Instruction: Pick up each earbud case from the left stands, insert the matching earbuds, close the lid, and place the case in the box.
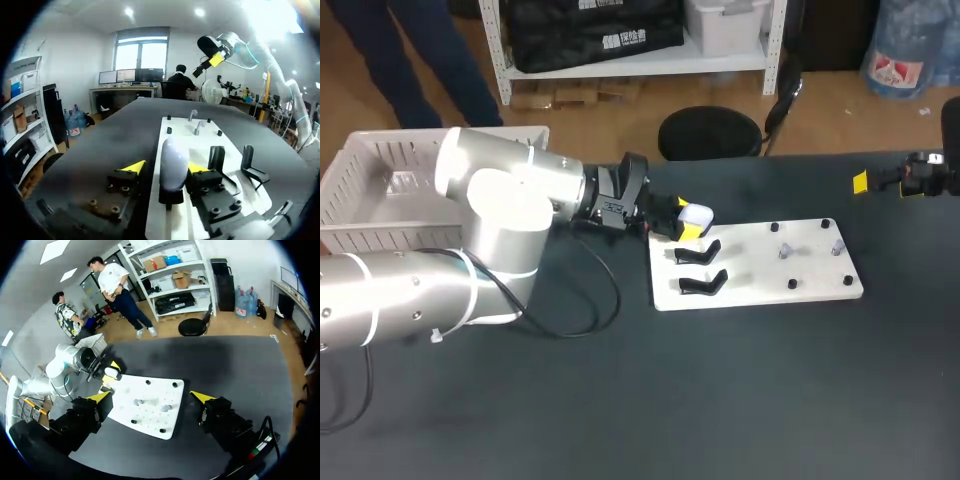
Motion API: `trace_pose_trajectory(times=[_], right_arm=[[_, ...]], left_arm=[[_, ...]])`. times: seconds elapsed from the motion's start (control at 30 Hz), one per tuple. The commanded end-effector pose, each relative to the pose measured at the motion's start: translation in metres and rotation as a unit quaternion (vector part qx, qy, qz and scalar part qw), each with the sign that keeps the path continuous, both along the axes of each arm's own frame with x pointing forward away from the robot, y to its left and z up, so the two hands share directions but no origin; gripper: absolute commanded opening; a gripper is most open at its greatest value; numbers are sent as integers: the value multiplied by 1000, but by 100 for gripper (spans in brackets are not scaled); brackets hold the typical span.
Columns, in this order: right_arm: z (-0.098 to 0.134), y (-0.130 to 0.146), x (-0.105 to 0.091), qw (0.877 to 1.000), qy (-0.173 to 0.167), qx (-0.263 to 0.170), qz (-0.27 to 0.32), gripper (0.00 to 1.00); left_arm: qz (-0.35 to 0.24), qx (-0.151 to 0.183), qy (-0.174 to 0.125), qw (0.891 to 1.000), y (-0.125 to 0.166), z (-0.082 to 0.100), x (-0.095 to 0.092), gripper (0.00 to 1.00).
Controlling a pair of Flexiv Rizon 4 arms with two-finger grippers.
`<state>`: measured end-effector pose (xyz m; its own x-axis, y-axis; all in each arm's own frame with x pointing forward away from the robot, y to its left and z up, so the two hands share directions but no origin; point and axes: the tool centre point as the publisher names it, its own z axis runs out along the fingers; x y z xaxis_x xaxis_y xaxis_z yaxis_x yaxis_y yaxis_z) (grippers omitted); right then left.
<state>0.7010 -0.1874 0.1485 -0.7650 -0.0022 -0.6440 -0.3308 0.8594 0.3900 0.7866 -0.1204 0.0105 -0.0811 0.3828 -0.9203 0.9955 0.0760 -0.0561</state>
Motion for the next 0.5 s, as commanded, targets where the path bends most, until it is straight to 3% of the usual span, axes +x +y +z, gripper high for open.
trace_pose_trajectory(times=[0.03,0.2,0.4,0.5], right_arm=[[1,1,0,1000,0,-2,-2,100],[1,1,0,1000,0,-2,-2,100],[1,1,0,1000,0,-2,-2,100],[1,1,0,1000,0,-2,-2,100]], left_arm=[[-3,-3,1,1000,0,-3,3,39],[-4,-4,2,1000,1,-4,0,31],[-3,-6,5,1000,2,-6,-1,0],[-4,-7,6,1000,3,-5,-3,0]])
